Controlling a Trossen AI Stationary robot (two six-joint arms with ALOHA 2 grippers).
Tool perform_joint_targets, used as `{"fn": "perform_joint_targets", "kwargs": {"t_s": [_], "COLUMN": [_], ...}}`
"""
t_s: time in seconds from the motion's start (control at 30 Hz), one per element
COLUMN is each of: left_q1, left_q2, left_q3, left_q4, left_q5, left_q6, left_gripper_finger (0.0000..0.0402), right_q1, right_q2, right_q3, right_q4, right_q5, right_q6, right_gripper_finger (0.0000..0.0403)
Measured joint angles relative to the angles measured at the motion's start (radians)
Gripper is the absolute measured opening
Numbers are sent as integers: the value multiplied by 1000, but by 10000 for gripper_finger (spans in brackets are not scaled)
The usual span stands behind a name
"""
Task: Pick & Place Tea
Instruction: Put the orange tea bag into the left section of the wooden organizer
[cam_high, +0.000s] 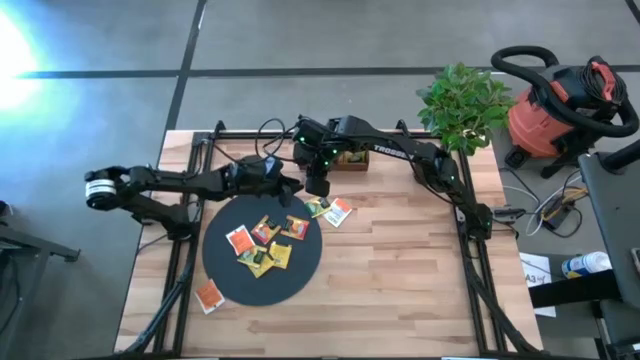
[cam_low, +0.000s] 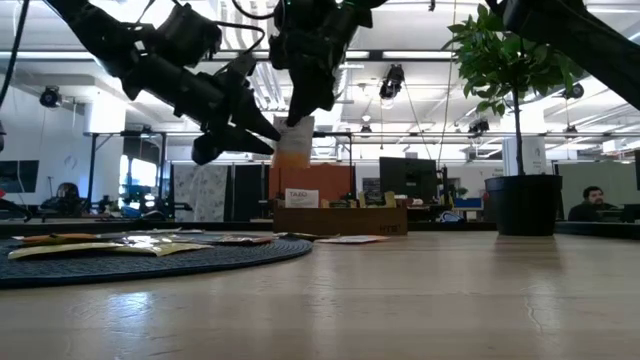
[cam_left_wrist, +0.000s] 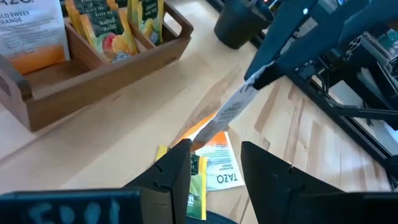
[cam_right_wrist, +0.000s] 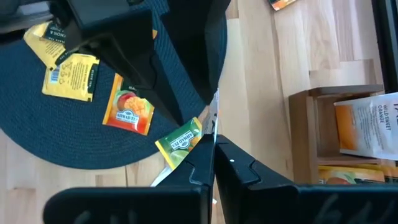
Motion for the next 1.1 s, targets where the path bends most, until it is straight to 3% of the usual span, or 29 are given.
{"fn": "perform_joint_targets", "kwargs": {"t_s": [0.27,0.43,0.67,0.9,1.1], "left_q1": [-4,-3,-4,-5,-6], "left_q2": [2,-1,-46,-158,-263], "left_q3": [-3,-10,-11,-11,-11], "left_q4": [9,8,-88,-104,-177], "left_q5": [-1,-1,-2,-24,-80], "left_q6": [0,1,-1,15,31], "left_gripper_finger": [135,135,135,135,135], "right_q1": [-3,-20,-93,-174,-209], "right_q2": [0,0,0,0,1], "right_q3": [0,0,-10,-103,-233], "right_q4": [81,142,183,375,476], "right_q5": [6,71,115,19,-6], "right_q6": [-23,-85,-9,107,87], "right_gripper_finger": [8,8,8,8,8]}}
